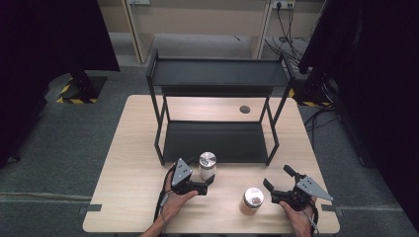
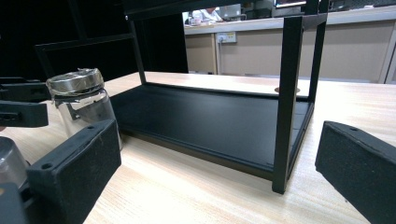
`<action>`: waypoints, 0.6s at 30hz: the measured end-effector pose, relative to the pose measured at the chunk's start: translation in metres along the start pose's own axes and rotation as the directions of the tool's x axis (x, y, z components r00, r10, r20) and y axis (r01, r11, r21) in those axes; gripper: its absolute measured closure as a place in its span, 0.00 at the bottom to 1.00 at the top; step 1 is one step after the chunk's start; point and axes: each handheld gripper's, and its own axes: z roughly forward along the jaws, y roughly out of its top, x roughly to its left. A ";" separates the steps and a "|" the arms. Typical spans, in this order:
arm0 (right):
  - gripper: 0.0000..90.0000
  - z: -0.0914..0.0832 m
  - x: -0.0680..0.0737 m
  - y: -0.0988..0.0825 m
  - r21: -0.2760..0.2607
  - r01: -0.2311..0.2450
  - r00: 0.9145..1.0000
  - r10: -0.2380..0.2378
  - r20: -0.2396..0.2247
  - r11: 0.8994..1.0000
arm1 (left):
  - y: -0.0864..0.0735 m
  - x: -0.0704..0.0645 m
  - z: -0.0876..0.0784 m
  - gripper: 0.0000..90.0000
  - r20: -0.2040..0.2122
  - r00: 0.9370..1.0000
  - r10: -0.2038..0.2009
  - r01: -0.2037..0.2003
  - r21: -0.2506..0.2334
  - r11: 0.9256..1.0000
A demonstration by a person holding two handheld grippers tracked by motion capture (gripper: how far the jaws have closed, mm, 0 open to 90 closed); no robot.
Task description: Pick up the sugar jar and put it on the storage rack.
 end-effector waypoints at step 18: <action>0.00 0.000 -0.001 0.000 -0.002 -0.005 1.000 0.005 -0.007 1.000 | 0.003 -0.002 0.019 0.11 -0.010 1.000 -0.007 0.007 0.013 1.000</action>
